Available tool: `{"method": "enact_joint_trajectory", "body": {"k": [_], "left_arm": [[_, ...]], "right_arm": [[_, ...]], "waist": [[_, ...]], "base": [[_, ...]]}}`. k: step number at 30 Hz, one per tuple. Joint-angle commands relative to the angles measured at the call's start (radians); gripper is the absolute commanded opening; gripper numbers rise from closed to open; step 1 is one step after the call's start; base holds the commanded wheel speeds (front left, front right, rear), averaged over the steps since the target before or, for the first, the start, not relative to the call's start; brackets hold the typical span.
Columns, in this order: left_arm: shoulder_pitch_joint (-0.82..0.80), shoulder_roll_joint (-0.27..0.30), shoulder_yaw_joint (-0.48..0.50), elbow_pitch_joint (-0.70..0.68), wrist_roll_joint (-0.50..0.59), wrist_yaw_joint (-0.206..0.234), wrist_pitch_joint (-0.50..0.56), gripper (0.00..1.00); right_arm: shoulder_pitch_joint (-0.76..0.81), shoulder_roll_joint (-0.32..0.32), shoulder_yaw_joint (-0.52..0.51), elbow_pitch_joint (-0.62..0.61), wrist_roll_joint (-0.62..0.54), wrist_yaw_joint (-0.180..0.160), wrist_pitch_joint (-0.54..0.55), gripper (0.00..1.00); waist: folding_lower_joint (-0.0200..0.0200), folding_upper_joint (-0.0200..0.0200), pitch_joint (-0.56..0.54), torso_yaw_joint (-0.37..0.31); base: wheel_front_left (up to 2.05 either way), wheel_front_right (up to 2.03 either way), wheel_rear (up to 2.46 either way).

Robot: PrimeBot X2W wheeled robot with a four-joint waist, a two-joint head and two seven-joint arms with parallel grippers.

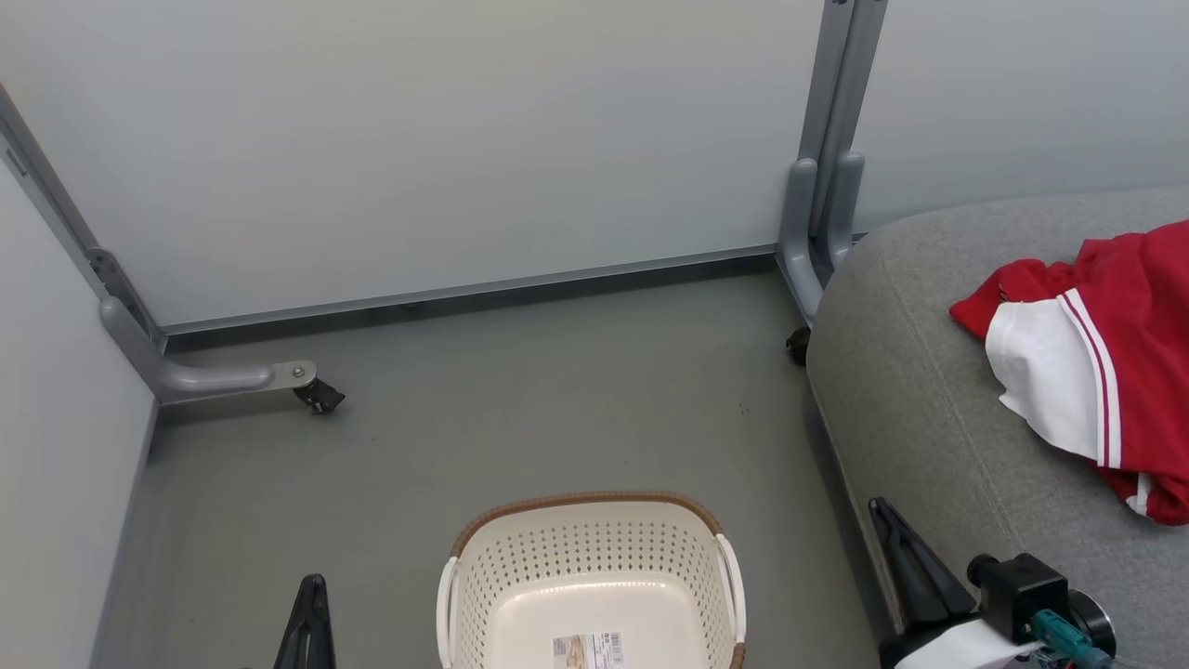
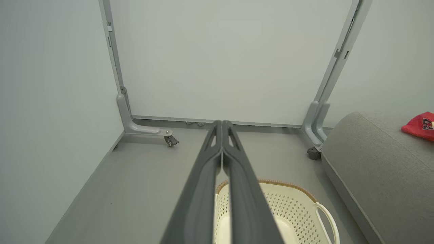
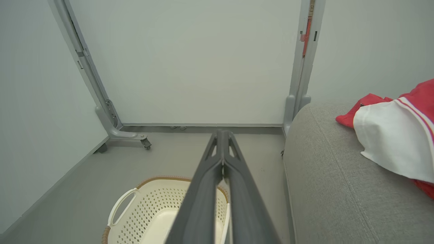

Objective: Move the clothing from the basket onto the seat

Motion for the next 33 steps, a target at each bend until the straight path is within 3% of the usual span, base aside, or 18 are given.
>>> {"method": "enact_joint_trajectory", "body": {"k": [1,33], "left_arm": [[-0.016,0.006,0.004,-0.012,-0.056,-0.005,0.007,0.0],[-0.162,0.034,0.039,0.08,-0.604,-0.065,0.117,0.0]], "right_arm": [[-0.017,-0.003,-0.007,-0.014,0.055,0.0,0.009,0.0],[-0.086,-0.013,-0.069,0.025,0.614,0.0,0.127,0.0]], "waist": [[0.0001,0.0,0.001,0.0],[0.0001,0.0,0.025,0.004]], "base": [[0.0,0.0,0.0],[0.0,0.0,0.0]]}}
